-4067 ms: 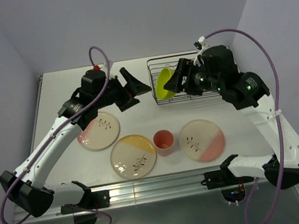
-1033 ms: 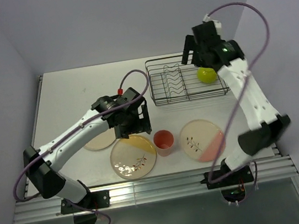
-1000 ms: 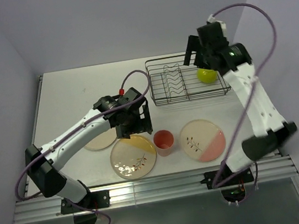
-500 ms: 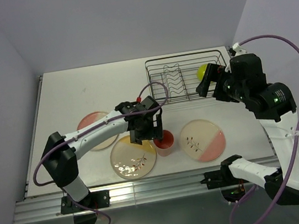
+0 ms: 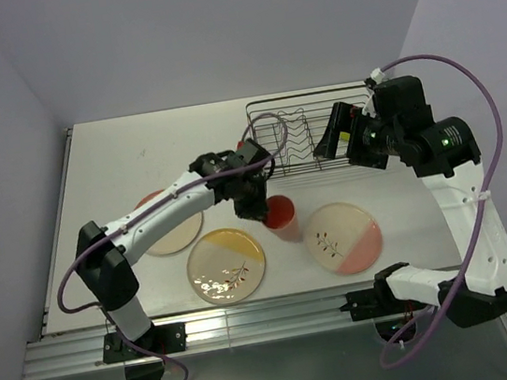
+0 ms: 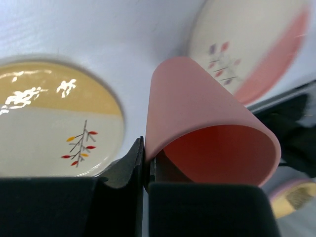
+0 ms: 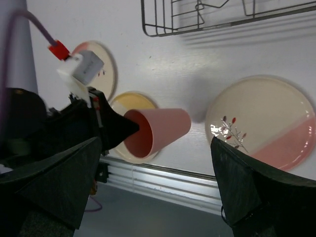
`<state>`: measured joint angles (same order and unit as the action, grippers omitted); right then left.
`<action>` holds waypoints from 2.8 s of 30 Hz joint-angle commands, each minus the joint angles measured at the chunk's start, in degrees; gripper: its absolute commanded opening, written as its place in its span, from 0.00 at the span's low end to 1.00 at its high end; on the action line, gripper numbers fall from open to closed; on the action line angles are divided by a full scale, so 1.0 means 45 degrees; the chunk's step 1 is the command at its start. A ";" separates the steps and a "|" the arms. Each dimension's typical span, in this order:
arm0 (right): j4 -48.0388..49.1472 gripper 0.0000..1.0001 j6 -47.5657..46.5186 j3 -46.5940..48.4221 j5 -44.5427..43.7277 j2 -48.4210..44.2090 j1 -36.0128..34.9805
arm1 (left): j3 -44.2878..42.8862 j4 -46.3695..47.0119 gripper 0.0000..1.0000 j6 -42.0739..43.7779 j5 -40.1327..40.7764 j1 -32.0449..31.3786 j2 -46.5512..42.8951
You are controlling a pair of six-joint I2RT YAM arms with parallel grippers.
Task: Load the mixed dishes into the dish rack
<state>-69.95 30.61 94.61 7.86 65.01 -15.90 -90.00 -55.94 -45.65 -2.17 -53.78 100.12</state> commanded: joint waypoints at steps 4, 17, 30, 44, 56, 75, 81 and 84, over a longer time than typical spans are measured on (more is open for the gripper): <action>0.0717 1.00 -0.0143 -0.0143 0.5338 0.0358 0.1345 | -0.0675 0.2657 0.00 -0.0438 -0.4430 0.2532 -0.3278; 0.4625 1.00 0.2139 -0.1747 1.0849 -0.0014 0.1249 | 0.5603 1.4595 0.00 -0.7584 -1.0474 0.4998 -0.6798; 0.5935 0.98 0.3100 -0.1278 1.1906 0.0416 0.0799 | 0.7400 2.0591 0.00 -1.1163 -1.0943 0.4978 -0.6662; 1.1705 0.82 0.7021 -0.3833 1.3077 -0.0891 0.0682 | 0.8340 2.3662 0.00 -1.3235 -1.0708 0.4607 -0.6213; 1.2001 0.00 0.7616 -0.4288 1.2476 -0.0718 0.0701 | 0.8631 2.2789 0.99 -1.2711 -1.0555 0.4587 -0.6523; -0.0276 0.00 -0.0804 0.4229 -0.3011 0.5784 0.3533 | 0.2633 0.0281 0.98 0.0414 0.0603 0.5838 -0.7794; -0.0234 0.00 -0.1157 0.5418 -0.4440 0.7815 0.4373 | 0.3144 0.0597 0.96 0.1899 0.0405 0.5837 -0.8126; -0.1230 0.00 -0.1236 0.6590 -0.5220 0.9046 0.4452 | 0.3397 0.0557 0.96 0.2213 0.0637 0.5818 -0.8360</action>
<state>-71.24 26.89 118.28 -8.08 103.88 3.73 -74.63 -54.17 -40.99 0.25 -27.46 65.04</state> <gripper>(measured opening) 0.732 0.961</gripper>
